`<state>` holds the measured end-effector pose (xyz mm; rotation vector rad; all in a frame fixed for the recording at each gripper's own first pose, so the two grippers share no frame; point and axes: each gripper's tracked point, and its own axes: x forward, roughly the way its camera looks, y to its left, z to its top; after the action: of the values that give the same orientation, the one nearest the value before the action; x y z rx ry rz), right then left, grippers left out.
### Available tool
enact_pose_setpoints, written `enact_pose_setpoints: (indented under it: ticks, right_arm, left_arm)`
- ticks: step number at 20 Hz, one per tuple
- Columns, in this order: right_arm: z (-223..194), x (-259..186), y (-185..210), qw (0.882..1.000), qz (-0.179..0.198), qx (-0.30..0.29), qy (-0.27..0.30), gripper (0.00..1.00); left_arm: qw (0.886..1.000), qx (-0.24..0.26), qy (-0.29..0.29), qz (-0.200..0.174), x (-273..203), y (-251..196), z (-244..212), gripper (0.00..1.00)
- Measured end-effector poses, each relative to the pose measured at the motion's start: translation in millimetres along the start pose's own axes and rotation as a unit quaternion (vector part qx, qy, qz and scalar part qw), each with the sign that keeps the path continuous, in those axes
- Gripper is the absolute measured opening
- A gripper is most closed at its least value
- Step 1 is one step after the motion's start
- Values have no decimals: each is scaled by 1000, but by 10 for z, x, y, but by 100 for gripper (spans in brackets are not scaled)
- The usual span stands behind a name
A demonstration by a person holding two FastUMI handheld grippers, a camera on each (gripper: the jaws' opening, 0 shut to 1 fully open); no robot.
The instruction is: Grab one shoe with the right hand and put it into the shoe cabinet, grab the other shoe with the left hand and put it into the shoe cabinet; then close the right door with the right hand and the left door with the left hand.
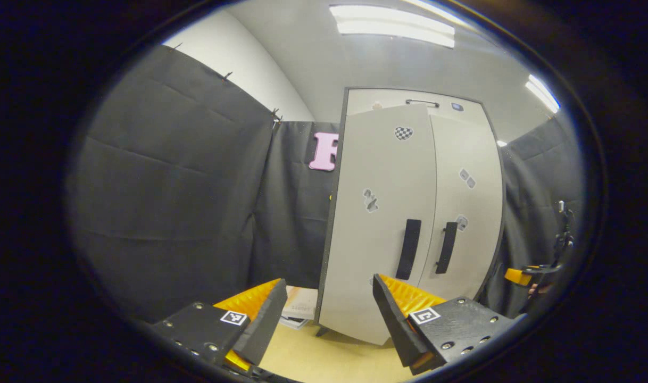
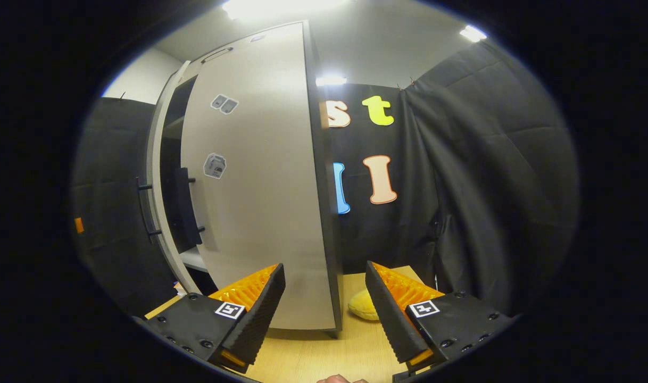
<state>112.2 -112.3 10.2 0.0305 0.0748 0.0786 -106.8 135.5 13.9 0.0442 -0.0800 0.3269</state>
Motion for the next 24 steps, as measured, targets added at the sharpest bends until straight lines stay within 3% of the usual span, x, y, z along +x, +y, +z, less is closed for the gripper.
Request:
enact_pose_setpoints:
  ticks: [1,4,5,8,9,10,11,13,14,15,18,22,24]
  right_arm:
    - [-21,-16,63,1000,-1,-3,6,96]
    - [-129,-78,266,999,-7,-4,32,96]
    - [-178,-102,344,999,-7,-5,42,96]
    - [-309,-138,505,997,-15,-19,67,96]
    - [-364,-152,561,997,-14,-18,77,96]
    - [-405,-164,631,996,-8,-16,85,96]
    - [-432,-179,673,996,-7,-14,89,96]
    - [-460,-196,746,996,-11,-3,91,92]
    - [-468,-202,792,996,-9,1,90,92]
    - [-474,-214,823,996,-10,1,89,92]
    - [-514,-231,913,996,-15,-9,91,96]
    - [-558,-282,997,996,-22,-8,86,92]
    - [-574,-316,1019,997,-26,0,78,96]
  left_arm:
    - [1000,5,5,-4,44,58,-19,100]
    - [1000,15,14,-17,158,215,-63,100]
    - [999,14,16,-24,203,235,-79,94]
    - [999,10,27,-40,270,350,-151,94]
    - [998,15,32,-43,290,372,-184,100]
    - [998,24,33,-45,296,390,-193,94]
    - [998,31,32,-47,308,420,-210,94]
    - [997,38,40,-56,300,479,-274,94]
    - [996,38,45,-61,303,500,-304,87]
    - [996,37,48,-65,325,517,-334,94]
    - [995,30,51,-78,401,532,-375,94]
    - [994,29,51,-93,451,592,-421,94]
    - [993,28,49,-103,464,595,-437,94]
